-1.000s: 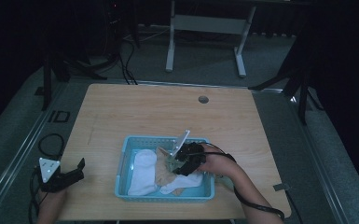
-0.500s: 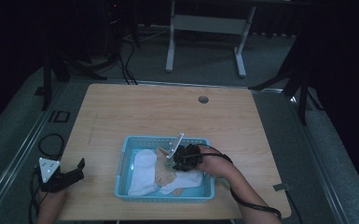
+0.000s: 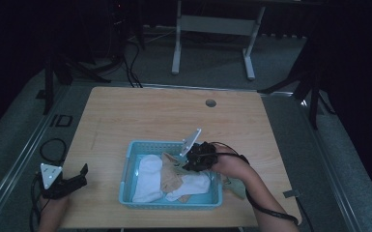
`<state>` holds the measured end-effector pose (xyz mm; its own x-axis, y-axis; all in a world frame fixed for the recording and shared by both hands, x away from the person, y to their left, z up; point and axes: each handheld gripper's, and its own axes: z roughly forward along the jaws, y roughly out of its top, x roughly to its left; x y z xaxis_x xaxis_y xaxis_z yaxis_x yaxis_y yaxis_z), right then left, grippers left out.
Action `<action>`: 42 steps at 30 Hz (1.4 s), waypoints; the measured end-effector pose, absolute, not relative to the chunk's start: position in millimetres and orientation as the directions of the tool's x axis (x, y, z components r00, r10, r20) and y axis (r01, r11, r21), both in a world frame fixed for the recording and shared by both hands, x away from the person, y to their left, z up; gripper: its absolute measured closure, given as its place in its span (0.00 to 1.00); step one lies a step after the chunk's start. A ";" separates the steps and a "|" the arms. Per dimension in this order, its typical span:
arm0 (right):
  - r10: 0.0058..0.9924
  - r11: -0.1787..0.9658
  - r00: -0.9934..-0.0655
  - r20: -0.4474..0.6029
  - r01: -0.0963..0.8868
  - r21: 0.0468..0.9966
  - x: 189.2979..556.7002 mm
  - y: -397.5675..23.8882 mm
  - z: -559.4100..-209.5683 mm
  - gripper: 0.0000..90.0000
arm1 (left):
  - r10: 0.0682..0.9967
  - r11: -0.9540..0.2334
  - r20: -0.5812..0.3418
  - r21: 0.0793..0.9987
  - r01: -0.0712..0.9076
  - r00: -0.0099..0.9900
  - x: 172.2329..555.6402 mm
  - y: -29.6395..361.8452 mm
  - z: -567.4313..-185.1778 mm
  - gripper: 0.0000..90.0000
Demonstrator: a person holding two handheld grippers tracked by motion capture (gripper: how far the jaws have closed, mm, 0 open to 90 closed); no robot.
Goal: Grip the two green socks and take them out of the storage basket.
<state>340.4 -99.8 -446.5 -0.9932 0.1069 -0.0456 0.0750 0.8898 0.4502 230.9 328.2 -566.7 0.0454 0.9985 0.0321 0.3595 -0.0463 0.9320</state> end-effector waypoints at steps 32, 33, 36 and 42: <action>0.299 0.767 -0.940 -0.165 0.134 0.627 339.4 -201.8 -342.6 0.94 | 0.999 -0.044 0.033 0.931 0.362 0.039 231.8 327.8 -566.7 0.00; 0.310 0.762 -0.937 -0.159 0.145 0.631 340.2 -207.6 -342.6 0.94 | 0.999 -0.044 0.033 0.931 0.363 0.039 231.8 327.8 -566.7 0.00; 0.335 0.760 -0.929 -0.159 0.167 0.629 341.5 -217.8 -344.6 0.94 | 0.999 -0.046 0.034 0.930 0.365 0.039 231.9 327.7 -566.7 0.00; 0.399 0.742 -0.907 -0.132 0.235 0.628 347.0 -244.9 -357.6 0.94 | 0.999 -0.044 0.033 0.930 0.364 0.037 232.0 327.6 -566.7 0.00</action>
<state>347.0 -244.9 -357.6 -0.9073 0.3994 -0.1316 0.2353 0.7417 0.6281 232.0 327.6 -566.7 0.0368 0.9988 0.0329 0.3640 -0.0441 0.9304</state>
